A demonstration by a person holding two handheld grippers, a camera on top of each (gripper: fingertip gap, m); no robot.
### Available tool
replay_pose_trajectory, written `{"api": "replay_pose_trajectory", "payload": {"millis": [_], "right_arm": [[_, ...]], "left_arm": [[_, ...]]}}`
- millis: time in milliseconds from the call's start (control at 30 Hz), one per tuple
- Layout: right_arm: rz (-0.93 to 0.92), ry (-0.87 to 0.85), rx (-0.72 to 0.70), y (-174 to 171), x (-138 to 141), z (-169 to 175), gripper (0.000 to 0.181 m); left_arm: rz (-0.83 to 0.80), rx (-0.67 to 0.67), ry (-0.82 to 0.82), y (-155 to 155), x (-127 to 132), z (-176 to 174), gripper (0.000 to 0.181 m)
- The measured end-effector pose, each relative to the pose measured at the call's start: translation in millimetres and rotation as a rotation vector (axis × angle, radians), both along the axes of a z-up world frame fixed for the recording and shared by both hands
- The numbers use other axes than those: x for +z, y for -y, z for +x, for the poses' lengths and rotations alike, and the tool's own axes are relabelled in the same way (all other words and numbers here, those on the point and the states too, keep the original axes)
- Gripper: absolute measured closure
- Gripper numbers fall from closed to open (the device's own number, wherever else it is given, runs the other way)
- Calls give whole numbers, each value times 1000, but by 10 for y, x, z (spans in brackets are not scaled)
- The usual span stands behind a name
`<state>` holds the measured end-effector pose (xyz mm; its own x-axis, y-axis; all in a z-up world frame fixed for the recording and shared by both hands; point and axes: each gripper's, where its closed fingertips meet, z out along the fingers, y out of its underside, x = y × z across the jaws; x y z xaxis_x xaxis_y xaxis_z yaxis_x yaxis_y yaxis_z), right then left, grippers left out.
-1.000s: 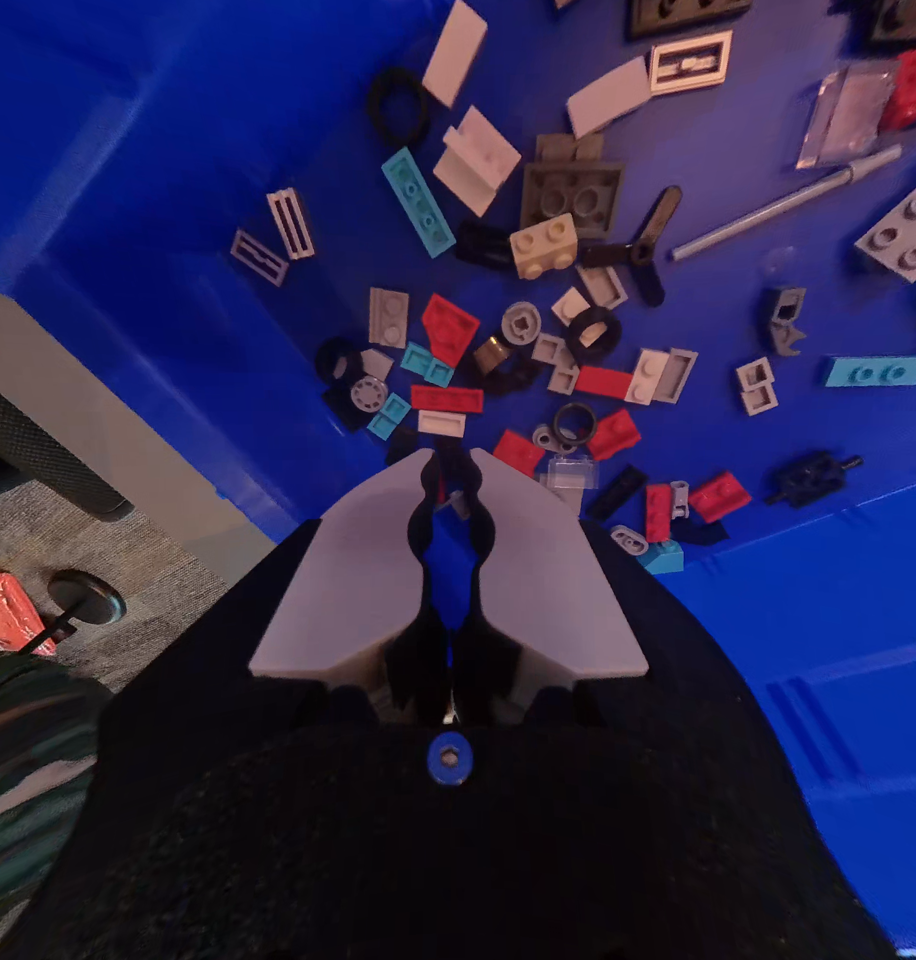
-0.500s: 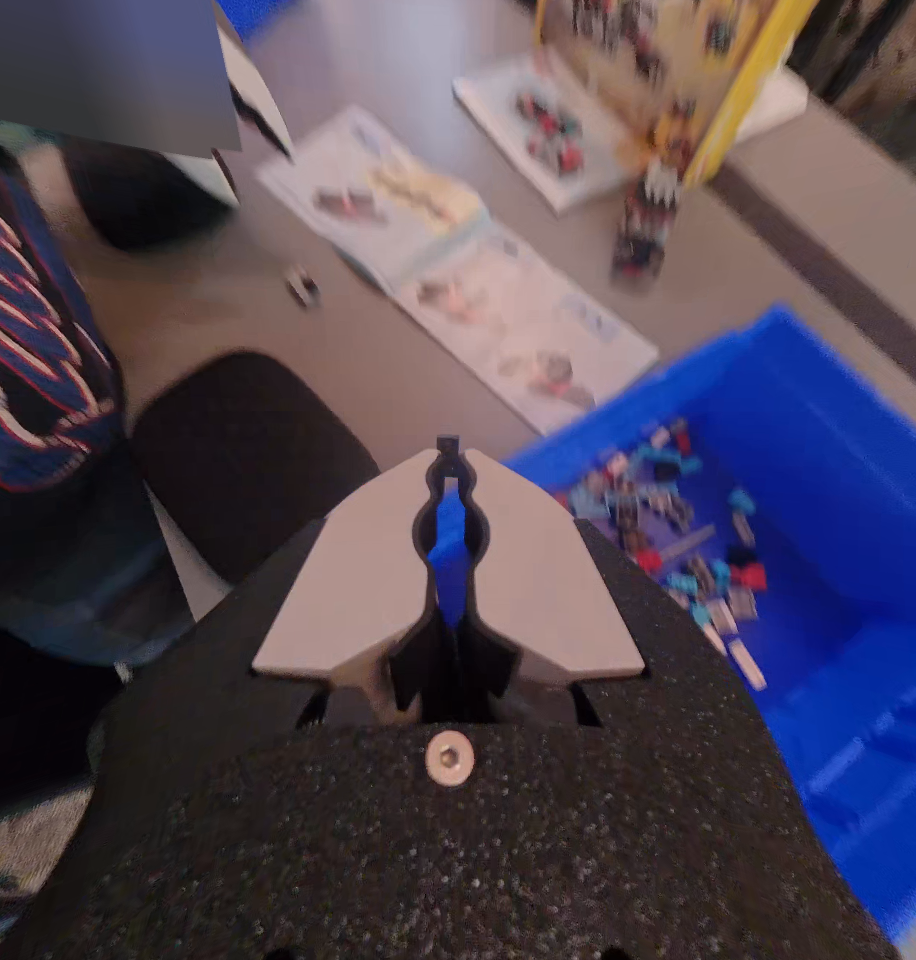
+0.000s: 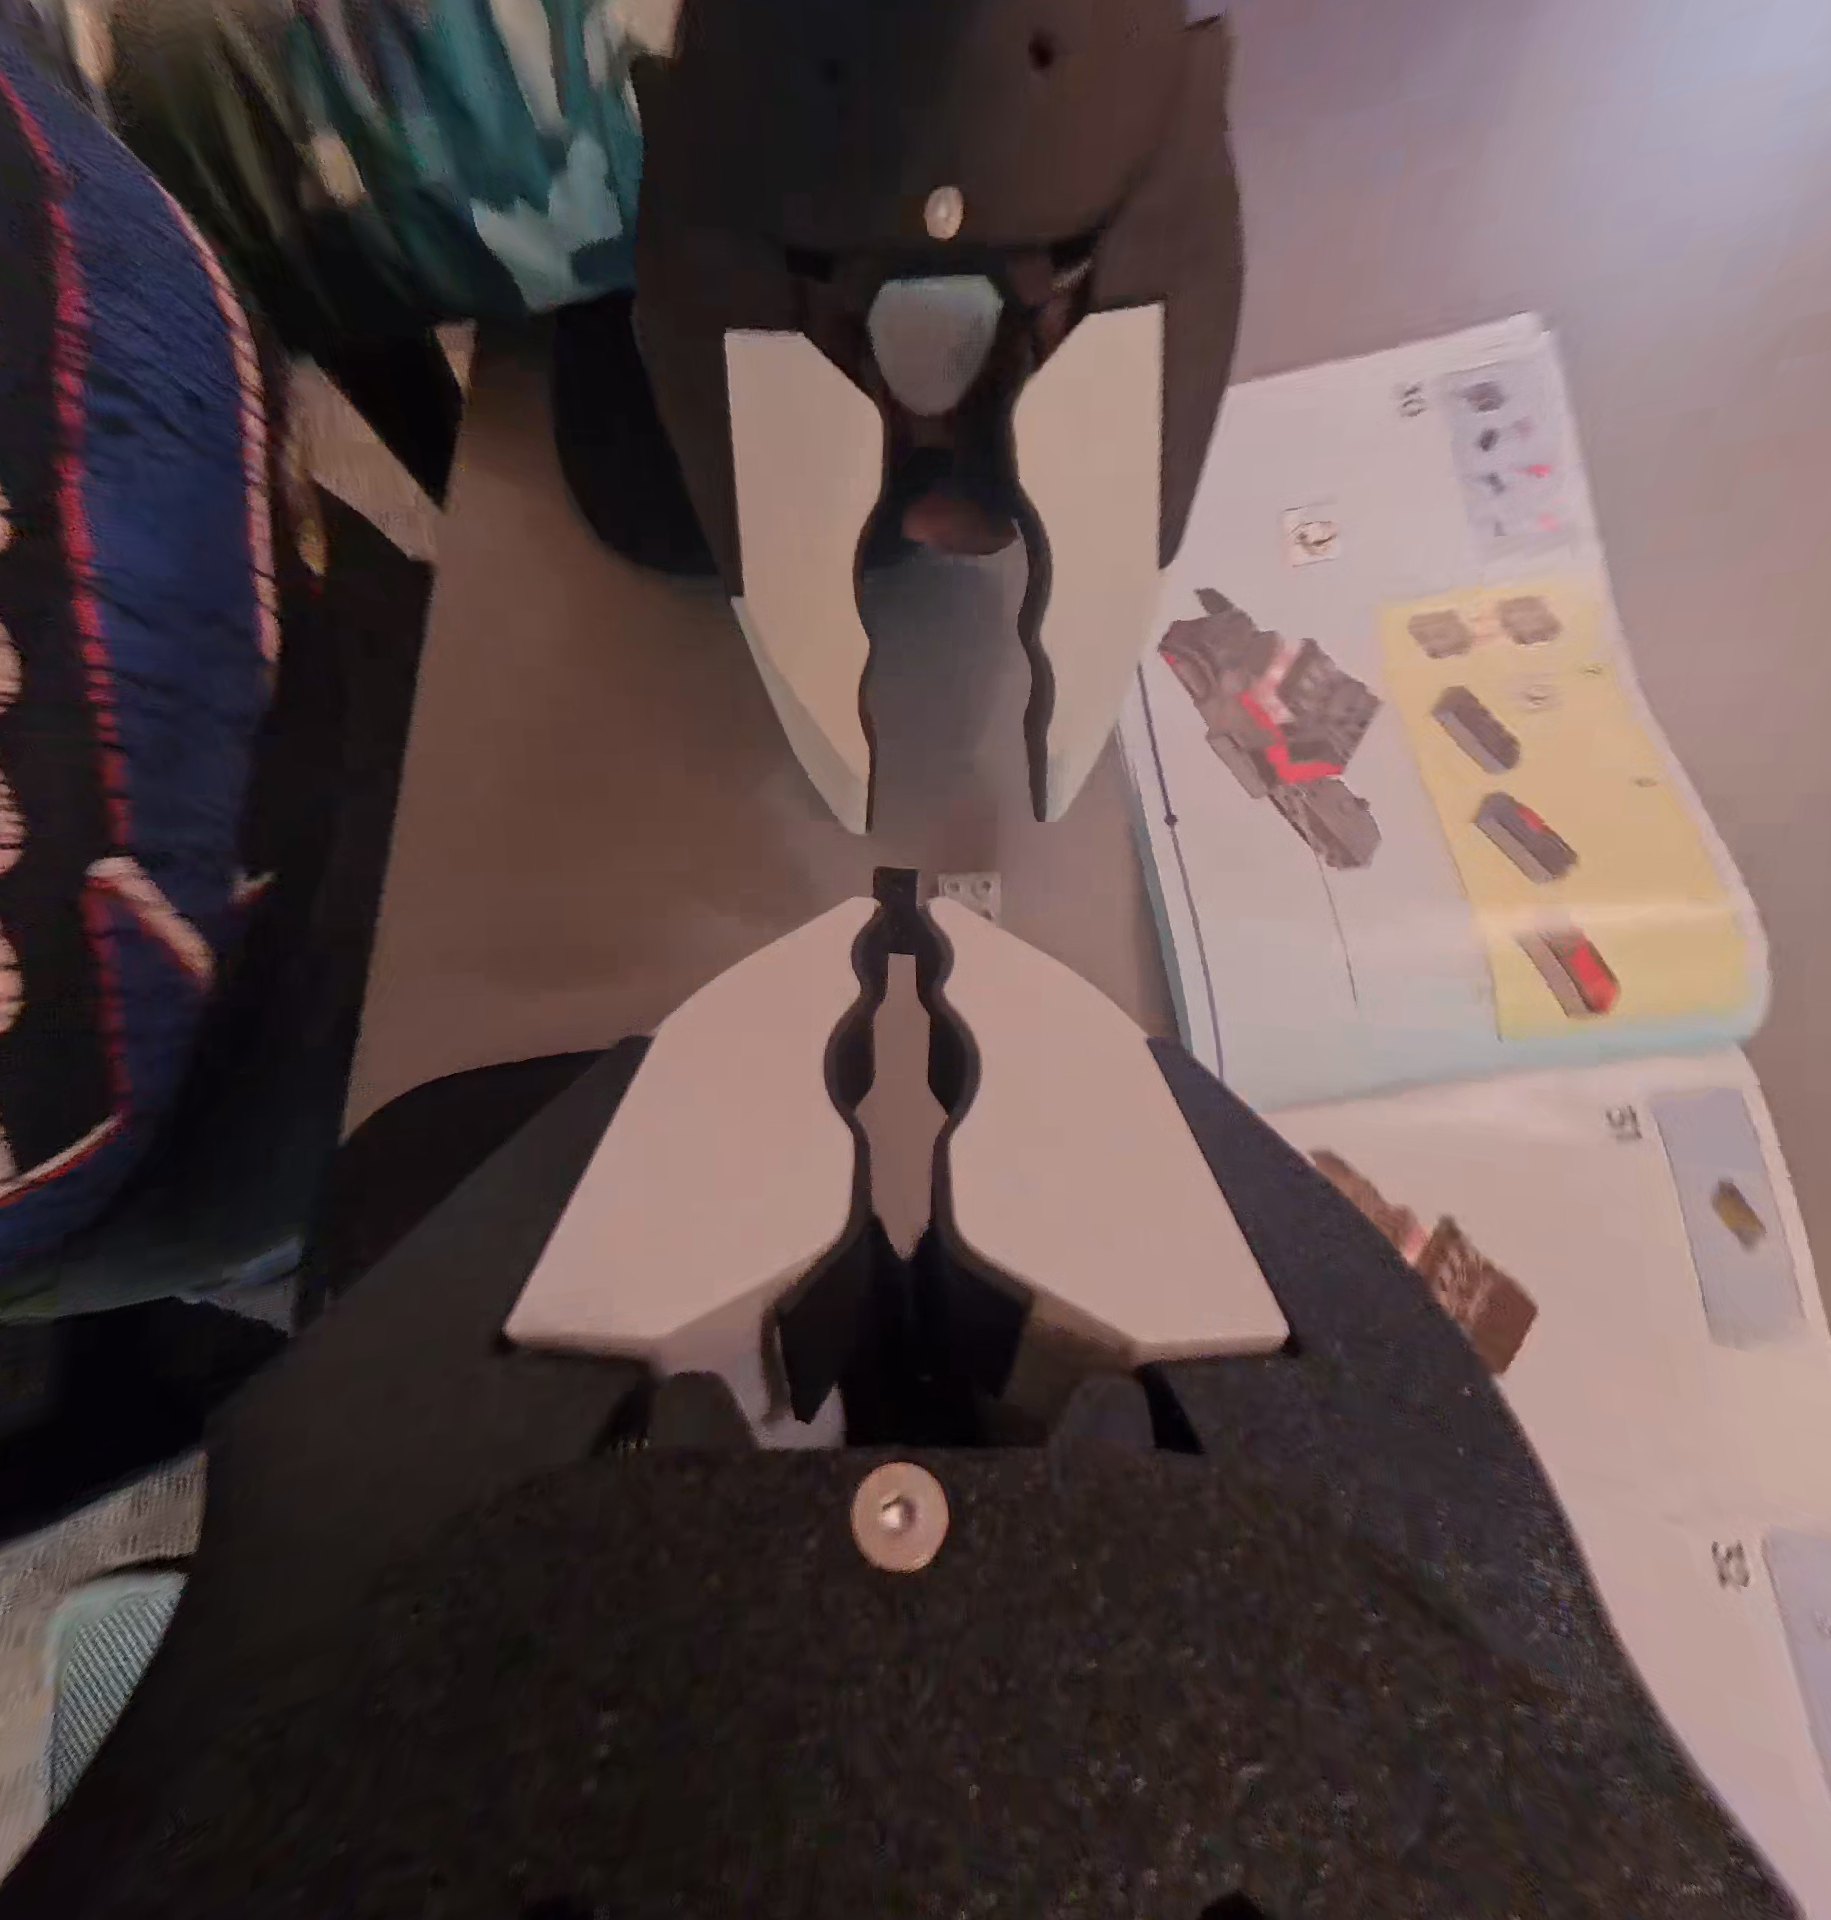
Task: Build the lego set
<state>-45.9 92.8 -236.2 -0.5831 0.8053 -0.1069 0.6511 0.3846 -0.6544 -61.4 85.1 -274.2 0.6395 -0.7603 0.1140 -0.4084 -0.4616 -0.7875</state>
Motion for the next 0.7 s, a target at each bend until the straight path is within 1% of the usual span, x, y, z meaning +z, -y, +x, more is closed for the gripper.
{"api": "replay_pose_trajectory", "payload": {"millis": [67,133,200,267,367,567,700], "right_arm": [[74,66,48,11,-175,-82,177],[138,118,88,3,-288,-127,177],[174,160,121,2,-347,-152,177],[211,208,143,-16,-393,-148,177],[245,264,152,-28,-439,-143,177],[295,325,148,-39,-526,-156,177],[314,350,136,-49,-549,-150,177]], "left_arm": [[-24,-13,19,15,1,5,145],[-2,-7,35,21,35,-14,147],[29,-4,51,48,77,-40,139],[71,-13,86,80,154,-62,132],[99,-25,168,127,259,-104,128],[102,-35,213,163,293,-141,114],[95,-37,245,166,315,-150,110]]}}
